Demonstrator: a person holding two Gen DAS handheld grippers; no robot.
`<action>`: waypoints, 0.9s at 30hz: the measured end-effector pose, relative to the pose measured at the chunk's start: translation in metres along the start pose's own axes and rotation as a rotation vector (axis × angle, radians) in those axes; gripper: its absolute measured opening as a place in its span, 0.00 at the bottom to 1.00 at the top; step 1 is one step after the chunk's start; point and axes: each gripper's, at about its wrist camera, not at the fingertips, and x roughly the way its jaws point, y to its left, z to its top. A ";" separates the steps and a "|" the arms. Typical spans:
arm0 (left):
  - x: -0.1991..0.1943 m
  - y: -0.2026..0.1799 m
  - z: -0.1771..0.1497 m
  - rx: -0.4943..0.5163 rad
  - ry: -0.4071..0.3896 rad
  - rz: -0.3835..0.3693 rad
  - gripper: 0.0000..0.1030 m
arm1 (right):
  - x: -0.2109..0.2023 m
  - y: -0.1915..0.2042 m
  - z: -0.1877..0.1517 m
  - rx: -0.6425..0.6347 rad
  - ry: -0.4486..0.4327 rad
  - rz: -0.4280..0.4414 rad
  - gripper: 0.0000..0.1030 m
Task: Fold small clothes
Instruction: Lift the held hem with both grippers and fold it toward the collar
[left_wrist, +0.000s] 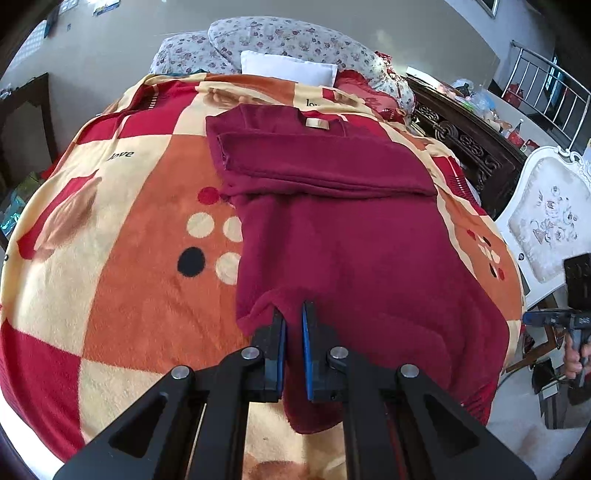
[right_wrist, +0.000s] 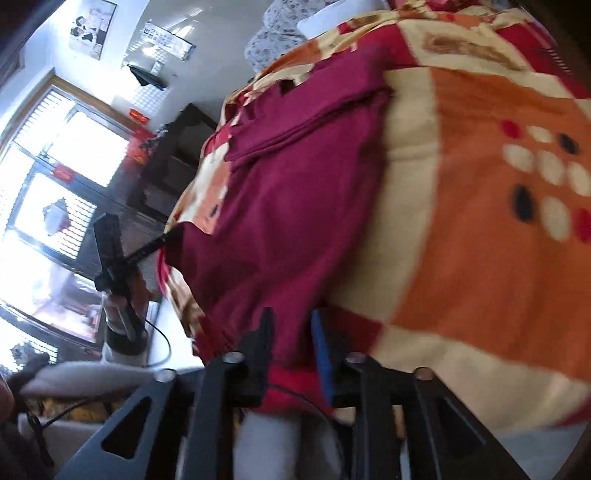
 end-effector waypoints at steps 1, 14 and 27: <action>0.000 -0.002 -0.001 0.003 0.000 0.002 0.07 | 0.000 -0.001 -0.001 -0.001 -0.007 0.003 0.56; -0.002 -0.001 -0.005 -0.009 0.031 0.008 0.07 | 0.097 0.018 0.025 -0.062 0.008 0.210 0.13; 0.029 0.028 0.148 -0.080 -0.113 -0.026 0.07 | 0.085 0.006 0.246 -0.058 -0.350 0.187 0.11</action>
